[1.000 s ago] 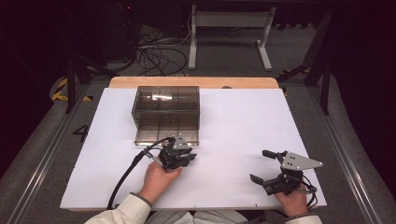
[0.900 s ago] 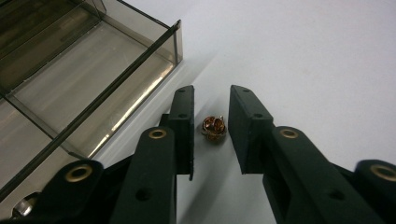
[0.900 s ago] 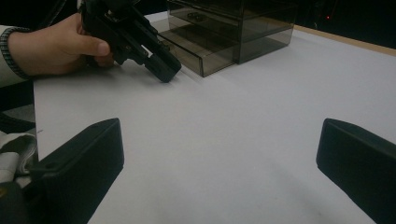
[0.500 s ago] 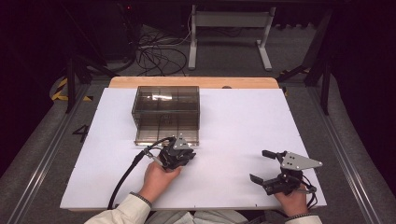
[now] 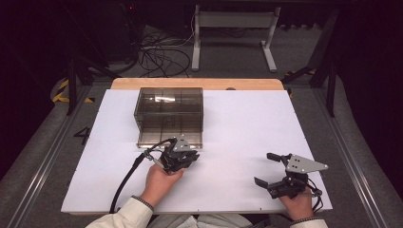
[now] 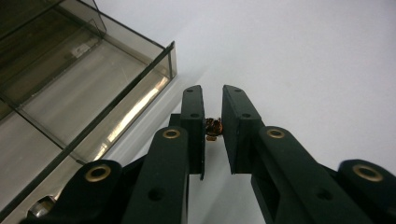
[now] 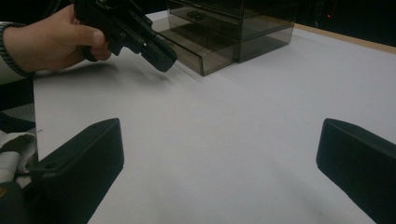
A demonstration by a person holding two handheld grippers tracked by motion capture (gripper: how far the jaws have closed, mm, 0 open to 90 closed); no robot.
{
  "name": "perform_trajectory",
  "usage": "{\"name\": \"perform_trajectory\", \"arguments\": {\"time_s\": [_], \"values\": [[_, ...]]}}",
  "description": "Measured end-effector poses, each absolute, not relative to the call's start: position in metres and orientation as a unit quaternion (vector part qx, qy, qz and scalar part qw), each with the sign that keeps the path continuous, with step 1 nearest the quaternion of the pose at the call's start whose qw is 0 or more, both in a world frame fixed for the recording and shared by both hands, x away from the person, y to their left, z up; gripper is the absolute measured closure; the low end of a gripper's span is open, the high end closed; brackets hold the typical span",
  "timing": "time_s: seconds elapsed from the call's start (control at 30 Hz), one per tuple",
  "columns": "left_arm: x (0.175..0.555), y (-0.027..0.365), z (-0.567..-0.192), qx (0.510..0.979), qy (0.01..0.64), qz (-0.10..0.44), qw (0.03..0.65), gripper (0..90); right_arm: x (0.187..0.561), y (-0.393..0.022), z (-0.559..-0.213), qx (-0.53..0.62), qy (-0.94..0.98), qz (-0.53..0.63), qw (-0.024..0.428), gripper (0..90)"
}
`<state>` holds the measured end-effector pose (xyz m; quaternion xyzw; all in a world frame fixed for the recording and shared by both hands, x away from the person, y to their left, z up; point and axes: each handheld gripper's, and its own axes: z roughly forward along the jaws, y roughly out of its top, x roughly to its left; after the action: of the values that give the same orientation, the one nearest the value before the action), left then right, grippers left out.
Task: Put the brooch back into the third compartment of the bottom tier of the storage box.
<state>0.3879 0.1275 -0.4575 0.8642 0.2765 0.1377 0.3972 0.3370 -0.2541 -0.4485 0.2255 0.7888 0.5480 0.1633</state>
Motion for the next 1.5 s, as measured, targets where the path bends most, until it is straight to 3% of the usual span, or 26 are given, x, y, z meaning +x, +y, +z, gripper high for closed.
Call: {"name": "perform_trajectory", "arguments": {"time_s": [1.5], "values": [[0.380, 0.150, -0.420, 0.802, 0.274, 0.163, 0.505, 79.9, 0.337, -0.253, -0.449, 0.225, 0.790, 0.547, 0.163, 1.3]]}}
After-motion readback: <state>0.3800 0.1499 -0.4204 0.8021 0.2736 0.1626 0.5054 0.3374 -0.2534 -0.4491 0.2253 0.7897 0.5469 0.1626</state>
